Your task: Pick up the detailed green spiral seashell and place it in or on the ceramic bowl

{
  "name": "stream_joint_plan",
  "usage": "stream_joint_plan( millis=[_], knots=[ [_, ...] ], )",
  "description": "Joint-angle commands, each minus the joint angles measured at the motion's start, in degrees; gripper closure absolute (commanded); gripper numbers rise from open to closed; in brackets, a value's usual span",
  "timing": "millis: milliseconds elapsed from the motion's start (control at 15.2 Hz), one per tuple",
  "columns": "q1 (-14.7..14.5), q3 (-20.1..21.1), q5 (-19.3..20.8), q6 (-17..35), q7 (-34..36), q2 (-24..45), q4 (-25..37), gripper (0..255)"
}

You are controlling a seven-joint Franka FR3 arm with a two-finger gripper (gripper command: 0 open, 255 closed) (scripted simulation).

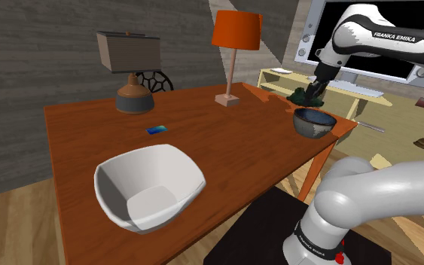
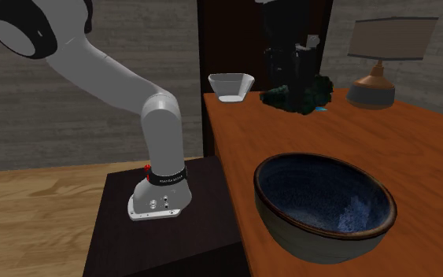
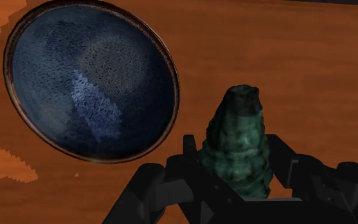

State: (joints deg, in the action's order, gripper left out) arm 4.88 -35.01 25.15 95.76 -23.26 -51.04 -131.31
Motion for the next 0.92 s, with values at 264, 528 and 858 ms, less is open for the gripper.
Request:
stream_joint_plan(
  millis=[264, 528, 858],
  knots=[
    [-2.2, -9.7, 2.5, 1.3, -8.2, 5.3, 7.5, 255],
    [-5.8, -18.0, 3.0, 2.3, -14.4, 9.8, 14.4, 255],
    [-5.3, -19.3, 4.3, 5.6, -13.9, 9.0, 10.6, 255]
  ],
)
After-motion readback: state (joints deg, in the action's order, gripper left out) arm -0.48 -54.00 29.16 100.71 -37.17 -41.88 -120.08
